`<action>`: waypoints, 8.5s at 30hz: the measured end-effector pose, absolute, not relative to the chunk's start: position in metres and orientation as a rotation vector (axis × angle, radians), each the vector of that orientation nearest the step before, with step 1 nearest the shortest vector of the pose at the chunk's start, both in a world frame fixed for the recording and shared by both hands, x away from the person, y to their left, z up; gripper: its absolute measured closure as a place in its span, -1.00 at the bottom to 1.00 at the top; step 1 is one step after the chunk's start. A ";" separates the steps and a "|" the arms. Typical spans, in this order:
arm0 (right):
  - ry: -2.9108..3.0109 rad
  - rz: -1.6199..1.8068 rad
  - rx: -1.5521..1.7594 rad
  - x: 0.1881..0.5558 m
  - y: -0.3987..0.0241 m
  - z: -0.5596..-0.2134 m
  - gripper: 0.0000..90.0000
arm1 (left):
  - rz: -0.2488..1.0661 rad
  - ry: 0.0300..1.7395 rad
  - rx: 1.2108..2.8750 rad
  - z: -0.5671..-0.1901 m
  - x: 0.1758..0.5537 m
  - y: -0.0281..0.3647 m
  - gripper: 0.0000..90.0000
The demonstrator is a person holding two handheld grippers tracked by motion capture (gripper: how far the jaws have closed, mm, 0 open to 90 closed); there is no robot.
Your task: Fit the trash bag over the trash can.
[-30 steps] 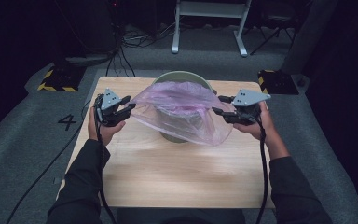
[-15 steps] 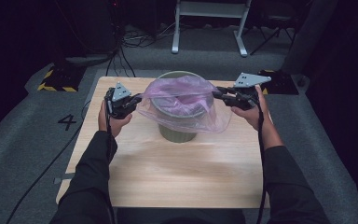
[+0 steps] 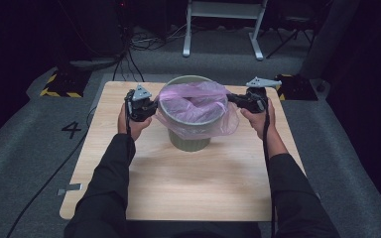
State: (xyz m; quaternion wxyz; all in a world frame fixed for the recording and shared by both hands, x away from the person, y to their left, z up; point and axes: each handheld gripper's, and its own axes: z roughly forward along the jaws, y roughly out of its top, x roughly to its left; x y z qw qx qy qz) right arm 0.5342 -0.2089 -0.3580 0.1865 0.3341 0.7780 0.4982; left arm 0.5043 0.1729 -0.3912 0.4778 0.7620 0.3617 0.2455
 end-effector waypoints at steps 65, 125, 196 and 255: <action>2.224 1.358 1.066 0.530 -0.209 -0.367 0.99 | 0.400 0.961 1.835 -0.410 0.509 0.157 0.99; 2.310 1.257 0.544 0.401 -0.236 -0.407 -0.41 | 0.624 0.853 1.924 -0.408 0.419 0.185 -0.55; 2.437 1.112 0.664 0.415 -0.229 -0.480 0.89 | 0.495 0.749 2.091 -0.466 0.372 0.171 -0.08; 2.461 1.049 0.713 0.484 -0.122 -0.320 -0.42 | 0.391 0.893 2.200 -0.504 0.366 0.219 -0.63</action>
